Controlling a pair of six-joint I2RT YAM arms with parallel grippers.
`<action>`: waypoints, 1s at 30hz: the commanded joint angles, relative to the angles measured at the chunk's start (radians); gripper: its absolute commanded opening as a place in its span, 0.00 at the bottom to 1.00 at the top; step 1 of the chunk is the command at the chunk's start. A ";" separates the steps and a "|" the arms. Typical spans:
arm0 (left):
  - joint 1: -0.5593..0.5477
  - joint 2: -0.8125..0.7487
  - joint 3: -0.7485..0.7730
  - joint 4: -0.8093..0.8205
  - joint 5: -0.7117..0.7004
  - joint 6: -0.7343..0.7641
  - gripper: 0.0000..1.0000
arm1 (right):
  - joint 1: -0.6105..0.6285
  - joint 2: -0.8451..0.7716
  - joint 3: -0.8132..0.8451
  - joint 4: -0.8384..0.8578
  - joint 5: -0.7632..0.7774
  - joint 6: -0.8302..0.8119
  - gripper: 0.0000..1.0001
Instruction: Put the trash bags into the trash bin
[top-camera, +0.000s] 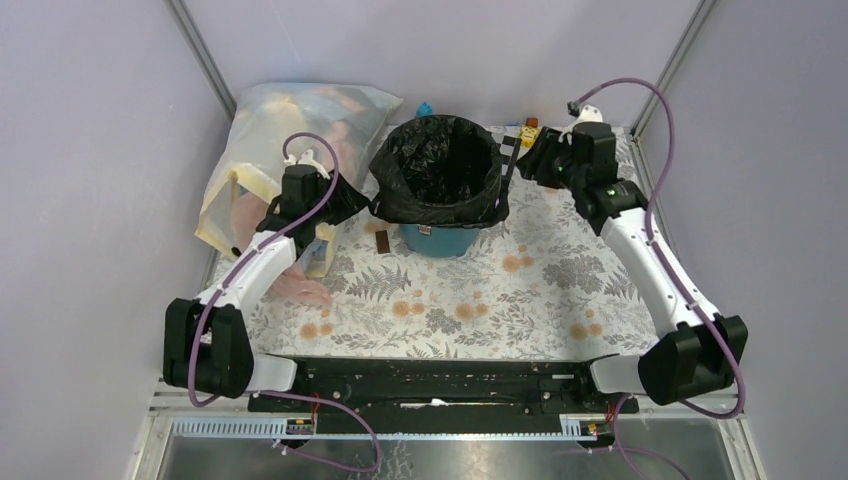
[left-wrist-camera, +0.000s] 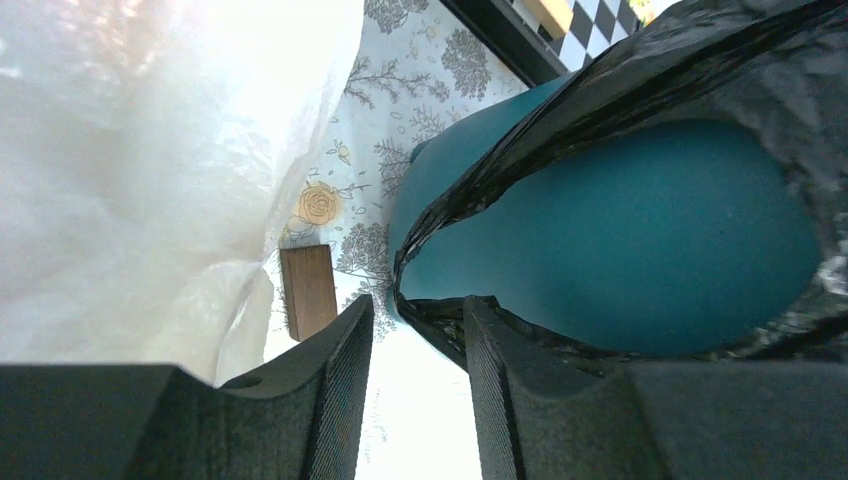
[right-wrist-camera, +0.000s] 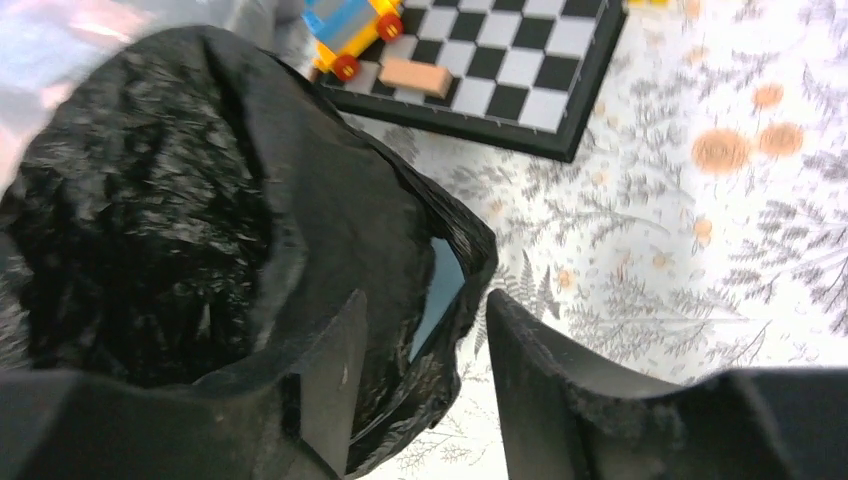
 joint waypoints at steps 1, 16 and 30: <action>0.007 -0.041 -0.019 0.018 -0.044 -0.008 0.42 | 0.013 -0.044 0.131 -0.070 -0.053 -0.108 0.47; 0.007 -0.012 0.008 0.048 0.040 0.009 0.47 | 0.370 0.476 0.847 -0.594 -0.014 -0.327 0.00; 0.005 0.136 0.041 0.103 0.124 -0.008 0.39 | 0.418 0.681 0.893 -0.665 0.093 -0.396 0.00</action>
